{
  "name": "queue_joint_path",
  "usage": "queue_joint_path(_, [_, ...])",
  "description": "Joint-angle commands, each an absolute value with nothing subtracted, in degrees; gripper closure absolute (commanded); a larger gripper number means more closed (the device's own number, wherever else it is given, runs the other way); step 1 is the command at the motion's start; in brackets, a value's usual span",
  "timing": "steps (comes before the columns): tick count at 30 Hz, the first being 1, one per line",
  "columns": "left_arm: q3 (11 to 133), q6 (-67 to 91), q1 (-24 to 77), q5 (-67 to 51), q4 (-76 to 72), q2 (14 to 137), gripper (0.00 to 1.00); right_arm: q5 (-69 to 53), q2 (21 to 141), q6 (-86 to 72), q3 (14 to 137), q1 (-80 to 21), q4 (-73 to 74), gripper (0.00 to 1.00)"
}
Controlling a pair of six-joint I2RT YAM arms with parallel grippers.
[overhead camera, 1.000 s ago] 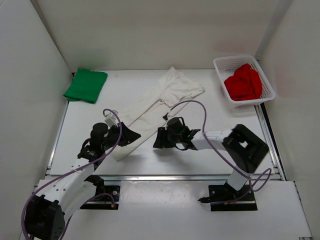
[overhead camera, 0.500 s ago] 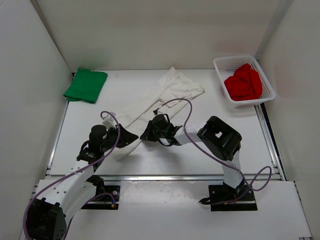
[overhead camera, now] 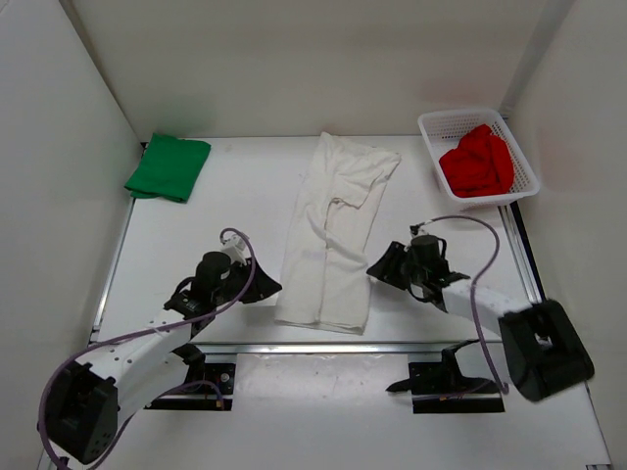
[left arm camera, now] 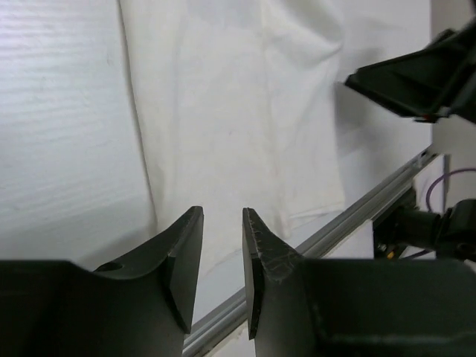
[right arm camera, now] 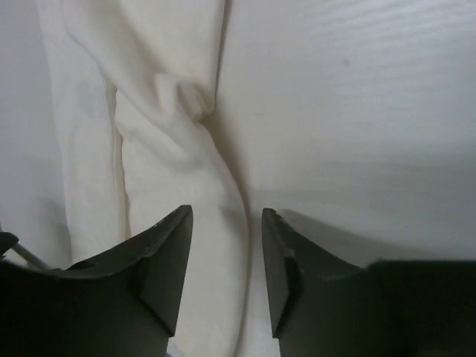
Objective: Fold and stack the t-shirts
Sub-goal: Rotate the tshirt 90 degrees, then grab the bottom of the folded rectangular tshirt with both arms
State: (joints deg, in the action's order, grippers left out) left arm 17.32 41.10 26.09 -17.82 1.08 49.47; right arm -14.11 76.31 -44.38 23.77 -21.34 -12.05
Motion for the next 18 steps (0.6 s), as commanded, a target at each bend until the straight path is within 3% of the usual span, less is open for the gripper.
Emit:
queue_joint_path(1, [16.9,38.3,31.8,-12.0,1.6,51.2,0.61,-15.8,63.2,-38.8,19.7,-20.7,-3.5,0.58])
queue_joint_path(10, [17.0,32.5,35.9,-5.3,10.8,52.6,0.49,-11.0,36.9,-49.7,8.2,-32.6,9.1,0.58])
queue_joint_path(13, [15.6,32.4,36.1,-5.8,11.2,52.2,0.42,-7.4,34.1,-54.2,6.6,-38.8,10.7,0.58])
queue_joint_path(18, [15.8,33.3,38.6,-8.5,9.8,56.4,0.39,-7.0,37.3,-57.5,6.1,-44.5,6.7,0.59])
